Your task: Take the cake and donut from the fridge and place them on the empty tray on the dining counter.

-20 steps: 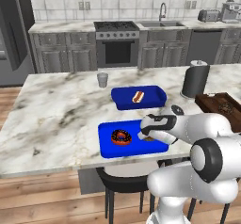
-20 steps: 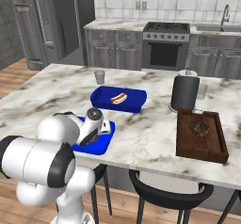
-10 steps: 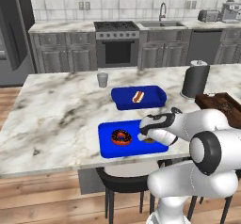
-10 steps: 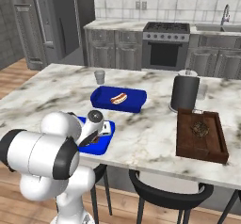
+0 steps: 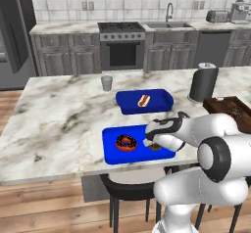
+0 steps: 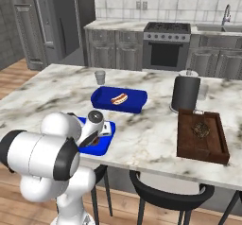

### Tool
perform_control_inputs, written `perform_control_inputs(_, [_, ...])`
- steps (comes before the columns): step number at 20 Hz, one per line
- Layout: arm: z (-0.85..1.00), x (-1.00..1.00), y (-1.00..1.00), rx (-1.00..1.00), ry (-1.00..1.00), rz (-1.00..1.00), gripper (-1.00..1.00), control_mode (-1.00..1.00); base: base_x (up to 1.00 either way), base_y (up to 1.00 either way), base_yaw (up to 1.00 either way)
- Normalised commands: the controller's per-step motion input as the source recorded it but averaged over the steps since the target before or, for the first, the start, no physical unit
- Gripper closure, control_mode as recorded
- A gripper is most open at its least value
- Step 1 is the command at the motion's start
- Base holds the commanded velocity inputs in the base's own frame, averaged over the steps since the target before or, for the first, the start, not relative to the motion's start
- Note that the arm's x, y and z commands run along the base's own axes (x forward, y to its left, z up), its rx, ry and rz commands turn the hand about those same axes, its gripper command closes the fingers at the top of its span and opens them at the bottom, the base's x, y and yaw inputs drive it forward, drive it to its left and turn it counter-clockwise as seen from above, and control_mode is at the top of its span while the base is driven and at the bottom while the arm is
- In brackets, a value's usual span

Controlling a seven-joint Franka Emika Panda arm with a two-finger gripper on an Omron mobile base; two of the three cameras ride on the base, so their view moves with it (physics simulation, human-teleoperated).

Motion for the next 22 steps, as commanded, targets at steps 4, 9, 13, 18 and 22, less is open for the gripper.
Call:
perform_control_inputs(4, [0.18,0.0,0.0,0.0,0.0,0.0,-1.0,-1.0,0.0,0.0,0.0])
perform_control_inputs(9, [0.44,0.0,0.0,0.0,0.0,0.0,-1.0,-1.0,0.0,0.0,0.0])
perform_control_inputs(13, [0.69,-0.09,-0.02,0.0,-0.01,0.0,-1.0,-1.0,0.0,0.0,0.0])
perform_control_inputs(18, [0.77,-0.3,-0.13,0.0,-0.07,0.0,-1.0,-1.0,0.0,0.0,0.0])
perform_control_inputs(22, [0.82,-0.81,-0.43,0.0,-0.15,0.0,-1.0,-1.0,0.0,0.0,0.0])
